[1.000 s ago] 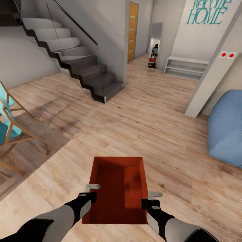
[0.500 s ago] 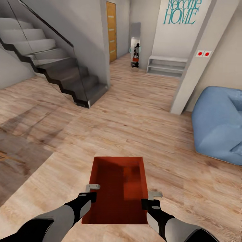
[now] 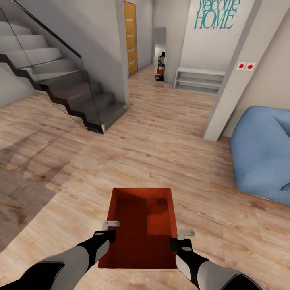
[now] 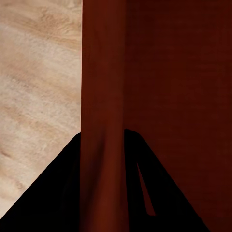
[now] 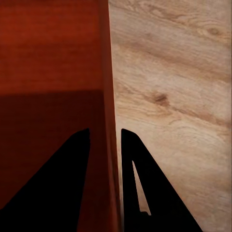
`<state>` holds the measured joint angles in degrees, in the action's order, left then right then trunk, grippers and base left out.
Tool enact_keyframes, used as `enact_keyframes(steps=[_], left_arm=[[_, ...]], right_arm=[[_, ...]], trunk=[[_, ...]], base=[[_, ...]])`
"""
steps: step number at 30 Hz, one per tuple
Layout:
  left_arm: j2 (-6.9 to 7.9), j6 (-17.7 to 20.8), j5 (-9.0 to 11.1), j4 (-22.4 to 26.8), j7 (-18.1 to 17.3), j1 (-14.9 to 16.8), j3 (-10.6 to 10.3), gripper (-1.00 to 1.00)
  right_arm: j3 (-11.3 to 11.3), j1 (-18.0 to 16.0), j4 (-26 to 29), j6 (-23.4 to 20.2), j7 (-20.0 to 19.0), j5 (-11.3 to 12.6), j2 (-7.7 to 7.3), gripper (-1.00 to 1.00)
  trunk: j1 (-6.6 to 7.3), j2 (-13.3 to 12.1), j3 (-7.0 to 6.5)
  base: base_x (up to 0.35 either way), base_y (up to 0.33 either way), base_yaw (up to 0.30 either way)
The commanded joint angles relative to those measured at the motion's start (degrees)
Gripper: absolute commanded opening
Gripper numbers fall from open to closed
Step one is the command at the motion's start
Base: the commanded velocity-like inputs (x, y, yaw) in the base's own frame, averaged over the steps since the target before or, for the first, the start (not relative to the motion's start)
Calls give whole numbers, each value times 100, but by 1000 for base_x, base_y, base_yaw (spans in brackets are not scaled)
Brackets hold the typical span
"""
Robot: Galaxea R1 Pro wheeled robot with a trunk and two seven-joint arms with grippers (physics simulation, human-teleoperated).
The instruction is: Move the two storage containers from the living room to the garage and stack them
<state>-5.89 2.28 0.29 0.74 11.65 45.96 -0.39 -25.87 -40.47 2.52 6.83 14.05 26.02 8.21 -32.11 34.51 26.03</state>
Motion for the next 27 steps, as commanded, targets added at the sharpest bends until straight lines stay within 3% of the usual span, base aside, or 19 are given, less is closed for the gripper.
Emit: enact_keyframes(steps=[1,27], left_arm=[[1,27,59,-22,188,2,-40,-100],[1,27,59,-22,188,1,-40,-100]], right_arm=[[-278,-5,3,116,63,-1,-66,-100],[-278,-5,3,116,63,-1,-65,-100]], trunk=[[-5,5,6],[-5,5,6]], base=[[322,0,0],[322,0,0]])
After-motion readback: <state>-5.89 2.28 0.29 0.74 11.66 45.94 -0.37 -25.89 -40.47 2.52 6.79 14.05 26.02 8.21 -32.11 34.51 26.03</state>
